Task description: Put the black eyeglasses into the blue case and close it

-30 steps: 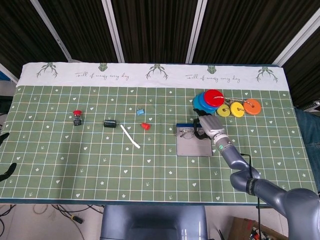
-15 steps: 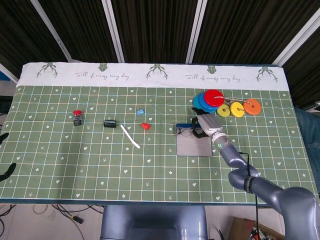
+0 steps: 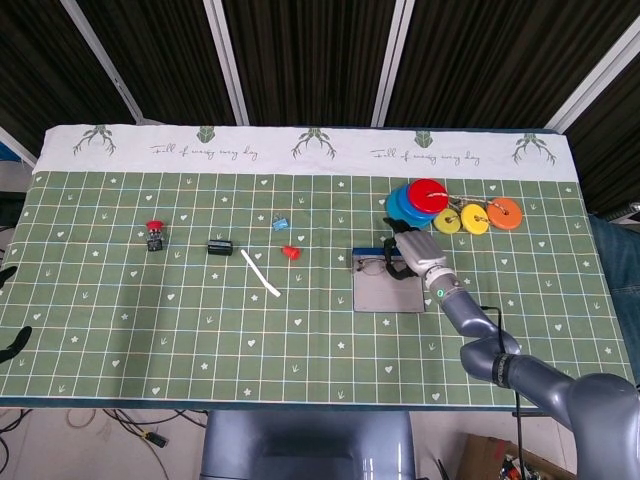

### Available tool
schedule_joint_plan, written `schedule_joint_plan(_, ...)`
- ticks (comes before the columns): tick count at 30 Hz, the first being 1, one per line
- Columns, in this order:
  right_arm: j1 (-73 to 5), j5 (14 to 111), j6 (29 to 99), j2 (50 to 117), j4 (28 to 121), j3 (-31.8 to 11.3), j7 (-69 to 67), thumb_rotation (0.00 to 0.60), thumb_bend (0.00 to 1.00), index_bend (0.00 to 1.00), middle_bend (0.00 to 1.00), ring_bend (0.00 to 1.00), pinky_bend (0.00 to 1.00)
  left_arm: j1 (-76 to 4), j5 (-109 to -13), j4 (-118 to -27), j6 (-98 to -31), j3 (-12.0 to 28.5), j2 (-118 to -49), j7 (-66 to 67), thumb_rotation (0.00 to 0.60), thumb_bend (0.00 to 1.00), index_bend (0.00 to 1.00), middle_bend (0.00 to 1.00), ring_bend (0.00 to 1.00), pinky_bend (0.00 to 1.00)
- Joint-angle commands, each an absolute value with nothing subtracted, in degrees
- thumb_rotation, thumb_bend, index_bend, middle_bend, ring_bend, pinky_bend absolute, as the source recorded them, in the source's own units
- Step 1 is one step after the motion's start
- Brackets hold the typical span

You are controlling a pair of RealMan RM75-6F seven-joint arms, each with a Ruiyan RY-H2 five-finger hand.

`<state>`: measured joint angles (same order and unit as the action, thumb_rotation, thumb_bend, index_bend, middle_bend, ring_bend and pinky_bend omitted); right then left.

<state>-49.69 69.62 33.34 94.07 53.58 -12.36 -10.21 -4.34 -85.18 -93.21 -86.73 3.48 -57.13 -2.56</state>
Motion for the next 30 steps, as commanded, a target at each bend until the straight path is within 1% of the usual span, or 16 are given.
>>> schedule_joint_plan(1,-49.5,68.8,33.5,92.9,55.3,-12.5,-9.0,0.600,0.44,0.25,0.03,0.05,0.20,-4.3,-85.2,-93.2,-86.7,3.5,-57.1,-2.5,0.600,0.27,0.11,0.00,0.00,0.00)
schedule_joint_plan(4,-49.5,68.0,33.5,92.4,56.4,-12.5,-7.9,0.600,0.41,0.22,0.03,0.05,0.20,-4.3,-85.2,-93.3,-86.8,3.5,-57.1,-2.4,0.600,0.27,0.11,0.00,0.00,0.00)
schedule_joint_plan(6,-49.6,67.5,33.5,92.2,56.9,-12.6,-7.0,0.600,0.40,0.21,0.03,0.05,0.20,-4.3,-85.3,-93.3,-86.8,3.4,-57.2,-2.3,0.600,0.27,0.11,0.00,0.00,0.00)
schedule_joint_plan(12,-49.7,65.2,33.9,92.4,57.1,-13.2,-5.1,0.600,0.40,0.19,0.03,0.05,0.20,-4.3,-85.4,-93.4,-86.7,3.3,-57.2,-2.0,0.600,0.27,0.11,0.00,0.00,0.00)
schedule_joint_plan(17,-49.2,64.9,35.5,91.3,59.0,-13.6,-4.7,0.600,0.40,0.17,0.03,0.05,0.20,-4.2,-85.6,-93.4,-87.0,3.3,-57.1,-2.3,0.600,0.27,0.11,0.00,0.00,0.00)
schedule_joint_plan(22,-47.8,65.5,38.9,88.8,63.4,-14.3,-5.3,0.600,0.40,0.16,0.03,0.05,0.20,-4.2,-85.7,-93.3,-87.1,3.3,-57.1,-2.3,0.600,0.27,0.11,0.00,0.00,0.00)
schedule_joint_plan(27,-45.8,66.8,41.5,85.7,69.0,-13.7,-5.7,0.600,0.40,0.13,0.03,0.05,0.20,-4.2,-85.6,-93.4,-87.0,3.3,-57.2,-2.3,0.600,0.27,0.11,0.00,0.00,0.00)
schedule_joint_plan(30,-43.9,67.9,44.5,83.5,73.5,-12.9,-5.1,0.600,0.39,0.12,0.07,0.09,0.20,-4.2,-85.6,-93.4,-87.0,3.3,-57.1,-2.3,0.600,0.27,0.11,0.00,0.00,0.00)
